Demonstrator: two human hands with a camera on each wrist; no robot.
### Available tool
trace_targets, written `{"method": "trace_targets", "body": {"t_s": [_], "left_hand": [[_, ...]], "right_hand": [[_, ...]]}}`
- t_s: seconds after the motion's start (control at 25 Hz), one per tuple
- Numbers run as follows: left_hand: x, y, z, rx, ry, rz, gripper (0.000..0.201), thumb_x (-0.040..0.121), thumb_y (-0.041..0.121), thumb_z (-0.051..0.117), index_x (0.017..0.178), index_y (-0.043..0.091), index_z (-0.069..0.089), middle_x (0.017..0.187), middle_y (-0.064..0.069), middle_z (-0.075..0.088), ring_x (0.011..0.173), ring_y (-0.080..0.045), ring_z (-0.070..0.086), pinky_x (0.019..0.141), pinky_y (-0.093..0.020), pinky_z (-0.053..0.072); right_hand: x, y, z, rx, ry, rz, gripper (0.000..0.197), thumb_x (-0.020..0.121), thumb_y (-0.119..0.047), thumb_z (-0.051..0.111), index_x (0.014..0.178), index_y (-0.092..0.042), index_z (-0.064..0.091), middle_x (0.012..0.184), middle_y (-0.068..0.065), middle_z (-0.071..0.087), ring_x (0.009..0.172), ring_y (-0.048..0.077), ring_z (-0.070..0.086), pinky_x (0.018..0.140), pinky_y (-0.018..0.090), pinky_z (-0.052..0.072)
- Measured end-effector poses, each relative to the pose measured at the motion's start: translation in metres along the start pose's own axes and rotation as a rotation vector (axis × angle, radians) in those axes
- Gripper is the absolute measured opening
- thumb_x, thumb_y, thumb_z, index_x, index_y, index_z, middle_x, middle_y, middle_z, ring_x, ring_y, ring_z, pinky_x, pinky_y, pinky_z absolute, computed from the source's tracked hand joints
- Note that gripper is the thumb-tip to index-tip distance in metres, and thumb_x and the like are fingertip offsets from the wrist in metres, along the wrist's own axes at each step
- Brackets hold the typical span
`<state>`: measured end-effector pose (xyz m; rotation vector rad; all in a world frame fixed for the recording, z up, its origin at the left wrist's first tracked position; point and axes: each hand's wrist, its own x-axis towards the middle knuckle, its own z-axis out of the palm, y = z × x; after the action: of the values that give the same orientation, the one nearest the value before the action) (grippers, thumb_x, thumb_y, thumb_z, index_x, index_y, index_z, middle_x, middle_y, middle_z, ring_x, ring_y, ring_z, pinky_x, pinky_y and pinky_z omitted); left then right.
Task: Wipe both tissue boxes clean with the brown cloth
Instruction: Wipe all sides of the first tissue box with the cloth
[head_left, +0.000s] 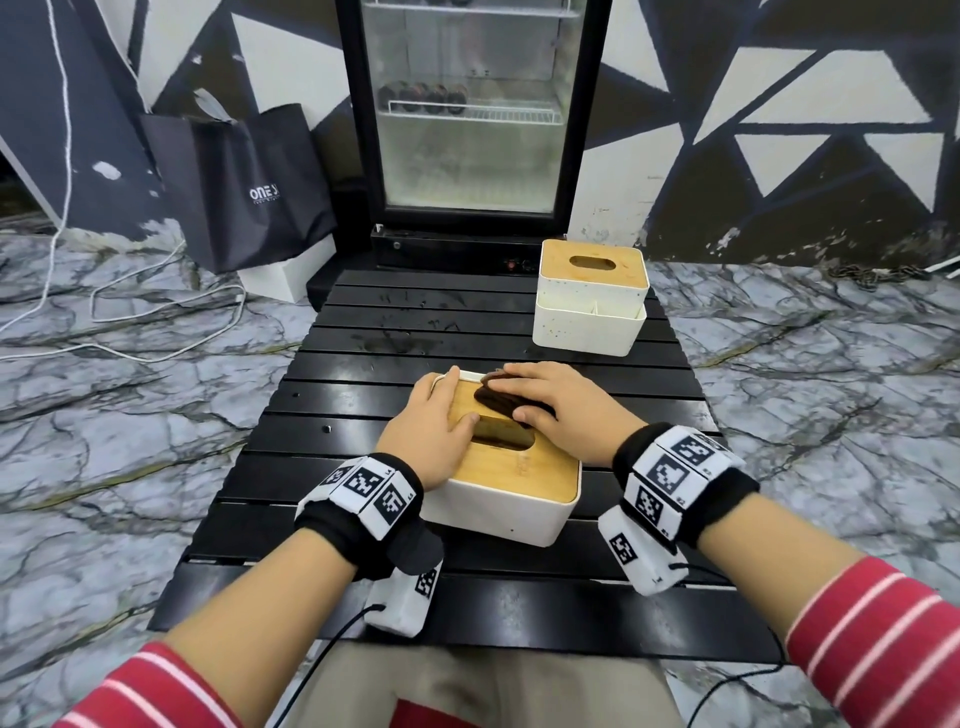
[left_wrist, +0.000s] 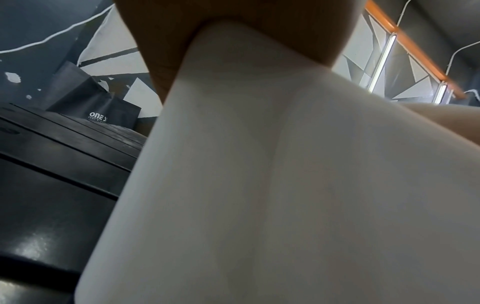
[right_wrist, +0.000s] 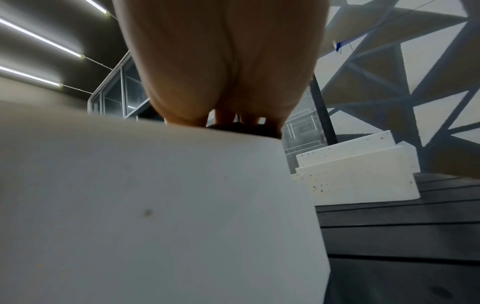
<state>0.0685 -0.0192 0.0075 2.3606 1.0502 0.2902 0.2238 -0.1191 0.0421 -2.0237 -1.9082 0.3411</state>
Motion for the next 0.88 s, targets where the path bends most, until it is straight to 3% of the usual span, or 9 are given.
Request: {"method": "trace_targets", "body": {"t_s": [0.28, 0.4, 0.52, 0.88], "left_hand": [[-0.001, 0.0, 0.001, -0.02, -0.006, -0.009, 0.062, 0.097, 0.038, 0.04, 0.15, 0.022, 0.011, 0.153, 0.003, 0.017, 0.13, -0.022, 0.039, 0.103, -0.034, 0.037], [0.0, 0.0, 0.0, -0.006, 0.002, -0.007, 0.062, 0.097, 0.038, 0.04, 0.15, 0.022, 0.012, 0.153, 0.004, 0.017, 0.129, -0.022, 0.041, 0.101, -0.034, 0.038], [-0.001, 0.0, 0.0, -0.008, 0.005, -0.009, 0.062, 0.097, 0.038, 0.04, 0.15, 0.022, 0.012, 0.153, 0.004, 0.017, 0.128, -0.021, 0.041, 0.1, -0.034, 0.039], [-0.004, 0.002, -0.002, -0.035, -0.014, -0.02, 0.062, 0.098, 0.037, 0.039, 0.15, 0.022, 0.01, 0.153, 0.003, 0.016, 0.13, -0.02, 0.038, 0.101, -0.033, 0.036]], "right_hand": [[-0.017, 0.016, -0.003, -0.001, 0.028, -0.014, 0.04, 0.092, -0.016, 0.049, 0.13, -0.028, 0.048, 0.141, -0.006, 0.04, 0.13, 0.014, 0.031, 0.106, 0.022, 0.018], [-0.005, 0.014, 0.003, -0.019, 0.032, -0.007, 0.039, 0.092, -0.017, 0.048, 0.13, -0.028, 0.048, 0.14, -0.005, 0.042, 0.13, 0.016, 0.032, 0.109, 0.028, 0.02], [0.005, 0.01, 0.013, -0.013, 0.059, -0.025, 0.039, 0.092, -0.017, 0.048, 0.129, -0.029, 0.049, 0.139, -0.004, 0.044, 0.129, 0.019, 0.034, 0.109, 0.041, 0.028], [-0.029, 0.03, 0.017, 0.0, 0.172, 0.019, 0.039, 0.089, -0.016, 0.05, 0.124, -0.032, 0.052, 0.131, -0.007, 0.05, 0.124, 0.019, 0.039, 0.104, 0.045, 0.034]]}}
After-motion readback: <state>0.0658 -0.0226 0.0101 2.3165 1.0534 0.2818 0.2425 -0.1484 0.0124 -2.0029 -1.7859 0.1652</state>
